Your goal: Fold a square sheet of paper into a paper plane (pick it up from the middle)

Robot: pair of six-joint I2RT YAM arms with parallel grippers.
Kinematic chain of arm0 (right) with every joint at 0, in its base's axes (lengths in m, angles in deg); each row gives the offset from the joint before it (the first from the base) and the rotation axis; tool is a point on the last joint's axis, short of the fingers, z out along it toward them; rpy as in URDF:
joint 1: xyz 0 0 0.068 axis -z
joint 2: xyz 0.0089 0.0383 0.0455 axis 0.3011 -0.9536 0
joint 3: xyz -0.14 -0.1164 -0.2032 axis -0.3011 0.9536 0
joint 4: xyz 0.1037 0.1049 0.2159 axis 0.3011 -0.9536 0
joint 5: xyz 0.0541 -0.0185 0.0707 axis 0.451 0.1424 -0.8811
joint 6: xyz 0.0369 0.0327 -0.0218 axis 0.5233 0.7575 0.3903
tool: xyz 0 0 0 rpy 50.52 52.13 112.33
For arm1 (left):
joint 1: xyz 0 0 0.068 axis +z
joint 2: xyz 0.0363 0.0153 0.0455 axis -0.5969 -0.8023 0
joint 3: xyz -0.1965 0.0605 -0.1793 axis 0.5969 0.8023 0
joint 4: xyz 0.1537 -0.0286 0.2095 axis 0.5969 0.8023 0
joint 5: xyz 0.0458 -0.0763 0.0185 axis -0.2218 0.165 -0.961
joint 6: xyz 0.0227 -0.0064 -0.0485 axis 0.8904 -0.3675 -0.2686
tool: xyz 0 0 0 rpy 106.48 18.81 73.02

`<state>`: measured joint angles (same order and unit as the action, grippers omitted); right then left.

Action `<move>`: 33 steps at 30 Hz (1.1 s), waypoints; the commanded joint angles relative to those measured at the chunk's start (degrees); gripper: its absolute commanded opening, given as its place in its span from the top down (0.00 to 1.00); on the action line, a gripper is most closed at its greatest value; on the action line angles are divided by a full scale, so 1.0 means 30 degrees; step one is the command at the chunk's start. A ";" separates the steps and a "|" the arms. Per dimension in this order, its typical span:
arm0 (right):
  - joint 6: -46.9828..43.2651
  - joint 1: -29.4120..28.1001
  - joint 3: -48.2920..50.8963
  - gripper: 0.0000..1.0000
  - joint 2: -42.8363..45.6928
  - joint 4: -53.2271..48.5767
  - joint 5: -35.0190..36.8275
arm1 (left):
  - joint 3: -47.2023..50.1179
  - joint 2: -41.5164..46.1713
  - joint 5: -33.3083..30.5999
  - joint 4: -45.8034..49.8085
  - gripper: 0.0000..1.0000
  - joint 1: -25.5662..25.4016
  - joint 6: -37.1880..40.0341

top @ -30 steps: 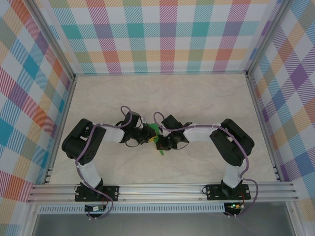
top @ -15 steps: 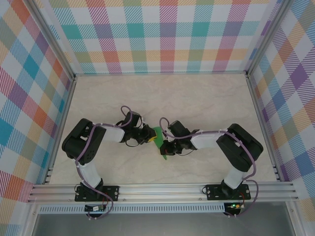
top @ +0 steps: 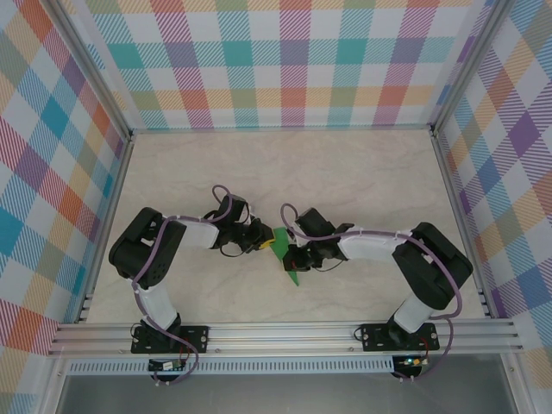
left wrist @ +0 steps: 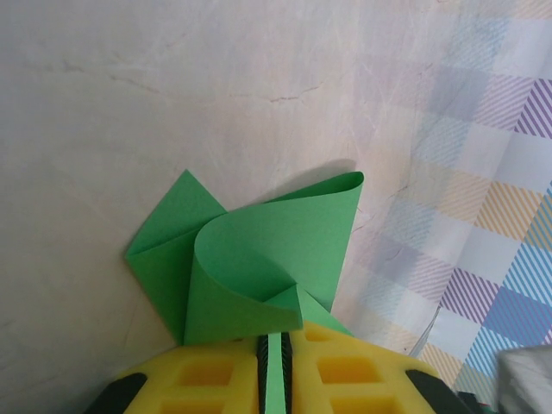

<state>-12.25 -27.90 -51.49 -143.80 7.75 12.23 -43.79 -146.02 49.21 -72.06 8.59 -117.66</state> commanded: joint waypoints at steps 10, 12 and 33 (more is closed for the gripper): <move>0.0579 0.0280 -0.1614 0.97 -0.2424 -0.0087 0.2023 | -0.0984 -0.0575 -0.0221 0.0869 0.84 -0.0082 0.1178; 0.0660 0.0402 -0.1390 0.97 -0.2652 0.0109 0.1867 | -0.1169 -0.0454 -0.0063 0.1040 0.84 -0.0078 0.1492; 0.0528 0.0876 -0.0107 0.97 -0.3699 0.1197 0.0939 | -0.1727 0.0238 -0.0427 0.2629 0.82 -0.0141 0.6229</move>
<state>-10.55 -25.22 -53.70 -151.76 13.43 12.52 -48.95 -143.81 47.92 -64.55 8.55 -101.75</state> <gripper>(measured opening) 0.046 0.178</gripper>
